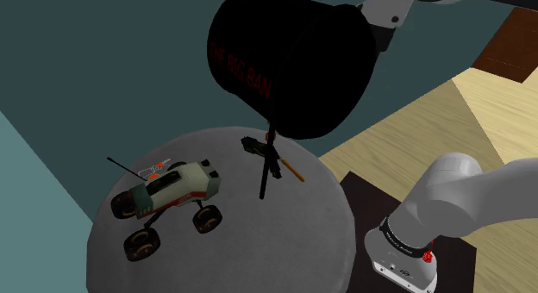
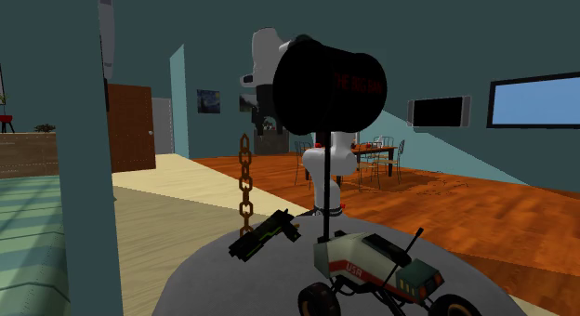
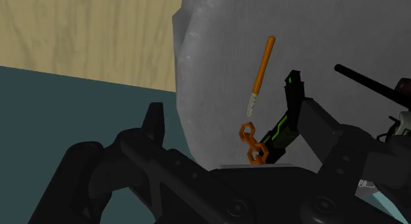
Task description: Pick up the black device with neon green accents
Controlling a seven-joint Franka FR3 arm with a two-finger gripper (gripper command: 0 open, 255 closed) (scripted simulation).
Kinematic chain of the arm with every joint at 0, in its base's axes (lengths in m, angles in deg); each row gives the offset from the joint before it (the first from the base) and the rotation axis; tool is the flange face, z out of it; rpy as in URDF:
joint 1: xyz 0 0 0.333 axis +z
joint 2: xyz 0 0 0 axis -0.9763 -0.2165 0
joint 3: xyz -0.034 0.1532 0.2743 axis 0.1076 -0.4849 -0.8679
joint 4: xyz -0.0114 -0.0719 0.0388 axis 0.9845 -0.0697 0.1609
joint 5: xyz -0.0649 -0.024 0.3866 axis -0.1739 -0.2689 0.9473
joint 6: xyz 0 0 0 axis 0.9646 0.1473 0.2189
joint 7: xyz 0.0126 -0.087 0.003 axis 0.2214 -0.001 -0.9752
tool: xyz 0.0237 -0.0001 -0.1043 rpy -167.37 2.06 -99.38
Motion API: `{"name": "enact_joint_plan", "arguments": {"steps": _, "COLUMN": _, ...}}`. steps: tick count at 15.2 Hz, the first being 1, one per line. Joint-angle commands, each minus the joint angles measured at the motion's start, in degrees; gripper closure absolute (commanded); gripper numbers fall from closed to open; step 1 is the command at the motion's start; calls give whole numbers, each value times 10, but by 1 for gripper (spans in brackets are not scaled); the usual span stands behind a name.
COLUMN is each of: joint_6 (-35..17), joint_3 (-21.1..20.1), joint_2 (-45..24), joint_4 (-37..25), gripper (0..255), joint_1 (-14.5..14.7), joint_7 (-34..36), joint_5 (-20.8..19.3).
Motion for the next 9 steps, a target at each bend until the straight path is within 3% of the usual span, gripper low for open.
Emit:
{"name": "enact_joint_plan", "arguments": {"steps": 1, "joint_6": 0, "joint_3": 0, "joint_2": 0, "joint_4": 0, "gripper": 0, "joint_1": 0, "joint_7": 0, "joint_5": 0}}
{"name": "enact_joint_plan", "arguments": {"steps": 9, "joint_6": -96, "joint_3": -66, "joint_2": -112, "joint_4": 13, "gripper": 0, "joint_1": 17, "joint_7": 85, "joint_5": 29}}
